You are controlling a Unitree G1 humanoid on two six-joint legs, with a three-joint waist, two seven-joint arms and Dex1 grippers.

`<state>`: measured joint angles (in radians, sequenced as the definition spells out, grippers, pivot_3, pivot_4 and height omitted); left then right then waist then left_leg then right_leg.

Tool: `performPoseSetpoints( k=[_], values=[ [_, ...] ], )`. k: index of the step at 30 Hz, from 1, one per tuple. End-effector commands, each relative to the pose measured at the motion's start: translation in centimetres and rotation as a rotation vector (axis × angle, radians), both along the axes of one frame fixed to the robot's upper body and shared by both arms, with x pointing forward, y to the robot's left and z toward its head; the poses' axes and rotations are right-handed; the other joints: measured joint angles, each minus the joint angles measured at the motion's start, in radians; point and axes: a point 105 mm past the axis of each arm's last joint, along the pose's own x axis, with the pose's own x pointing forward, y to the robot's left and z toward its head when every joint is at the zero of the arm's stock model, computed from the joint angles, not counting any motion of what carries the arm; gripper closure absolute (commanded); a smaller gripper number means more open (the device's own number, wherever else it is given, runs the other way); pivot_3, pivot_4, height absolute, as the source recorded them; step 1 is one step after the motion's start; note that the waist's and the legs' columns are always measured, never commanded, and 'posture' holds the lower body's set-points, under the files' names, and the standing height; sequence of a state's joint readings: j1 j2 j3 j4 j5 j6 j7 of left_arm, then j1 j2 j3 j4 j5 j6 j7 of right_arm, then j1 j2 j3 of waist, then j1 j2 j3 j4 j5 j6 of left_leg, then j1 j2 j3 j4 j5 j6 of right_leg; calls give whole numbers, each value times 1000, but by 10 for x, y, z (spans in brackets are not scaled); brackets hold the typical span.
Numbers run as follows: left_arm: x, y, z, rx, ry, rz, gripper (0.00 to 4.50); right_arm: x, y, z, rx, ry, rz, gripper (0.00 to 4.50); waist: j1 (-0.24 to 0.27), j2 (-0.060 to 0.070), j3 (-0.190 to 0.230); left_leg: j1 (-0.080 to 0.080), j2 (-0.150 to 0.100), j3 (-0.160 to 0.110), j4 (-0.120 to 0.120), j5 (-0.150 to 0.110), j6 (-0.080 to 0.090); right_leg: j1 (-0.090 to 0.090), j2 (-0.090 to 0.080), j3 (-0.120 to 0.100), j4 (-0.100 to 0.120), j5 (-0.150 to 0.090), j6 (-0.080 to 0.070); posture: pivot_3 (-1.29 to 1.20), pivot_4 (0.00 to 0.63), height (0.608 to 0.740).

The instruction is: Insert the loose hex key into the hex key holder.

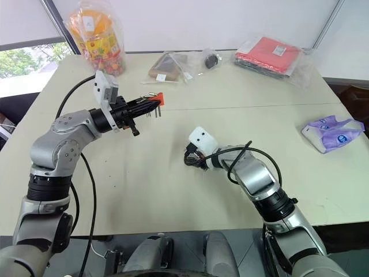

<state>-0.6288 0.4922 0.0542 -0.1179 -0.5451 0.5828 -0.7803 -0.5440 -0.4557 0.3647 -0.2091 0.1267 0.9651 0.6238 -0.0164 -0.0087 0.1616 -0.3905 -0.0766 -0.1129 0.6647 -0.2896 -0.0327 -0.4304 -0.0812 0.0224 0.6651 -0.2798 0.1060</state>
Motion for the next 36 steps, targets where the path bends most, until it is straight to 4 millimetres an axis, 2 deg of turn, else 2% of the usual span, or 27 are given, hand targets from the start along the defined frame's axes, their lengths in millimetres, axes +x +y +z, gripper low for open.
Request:
performPoseSetpoints(
  k=[1,5,7,10,13,15,18,21,23,28,36],
  values=[
    [-6,2,12,-13,-50,5,4500,3,-3,-5,-6,22,-19,4459,-1,0,0,0,0,0,0,0,0,0,0,0,0,0,0,0,150,740],
    [-6,2,11,-18,-48,9,4500,8,-8,-3,-8,-8,-31,4459,0,0,0,0,0,0,0,0,0,0,0,0,0,0,0,0,150,740],
    [-6,2,11,-20,-47,9,4500,17,-10,9,22,-90,-54,4459,0,0,0,0,0,0,0,0,0,0,0,0,0,0,0,0,150,740],
    [-6,0,11,-24,-47,6,4500,42,-17,46,125,-277,-166,4459,0,0,0,0,0,0,0,0,0,0,0,0,0,0,0,0,150,740],
    [-5,-2,11,-31,-44,-1,4500,55,-23,79,194,-449,-220,4459,0,0,0,0,0,1,0,0,0,0,0,0,0,0,0,0,150,740],
    [-4,-5,11,-39,-42,-8,4500,53,-16,115,297,-626,-199,4459,0,0,0,0,0,1,0,0,0,0,0,0,0,0,0,0,150,740],
    [-3,-10,12,-51,-41,-17,4500,46,-5,153,494,-744,-194,4459,-4,0,0,0,0,1,-1,0,0,-1,0,0,0,0,0,0,150,740],
    [0,-14,14,-58,-48,-27,4500,37,9,176,664,-815,-144,4459,-5,0,0,0,0,1,-1,0,0,-1,1,0,0,0,0,0,150,740],
    [2,-16,15,-61,-51,-28,4500,33,16,182,734,-842,-121,4459,-5,0,0,0,0,1,-1,0,0,-1,1,0,0,0,0,0,150,740],
    [6,-20,18,-64,-64,-27,4500,33,31,198,991,-785,-153,4459,-5,0,0,0,0,0,-1,0,0,-1,1,0,1,0,0,0,150,740],
    [11,-22,24,-81,-82,-13,4500,21,51,198,1067,-748,-90,4459,-8,0,0,0,0,0,-1,0,0,-1,1,0,1,0,0,0,150,740]
  ],
)
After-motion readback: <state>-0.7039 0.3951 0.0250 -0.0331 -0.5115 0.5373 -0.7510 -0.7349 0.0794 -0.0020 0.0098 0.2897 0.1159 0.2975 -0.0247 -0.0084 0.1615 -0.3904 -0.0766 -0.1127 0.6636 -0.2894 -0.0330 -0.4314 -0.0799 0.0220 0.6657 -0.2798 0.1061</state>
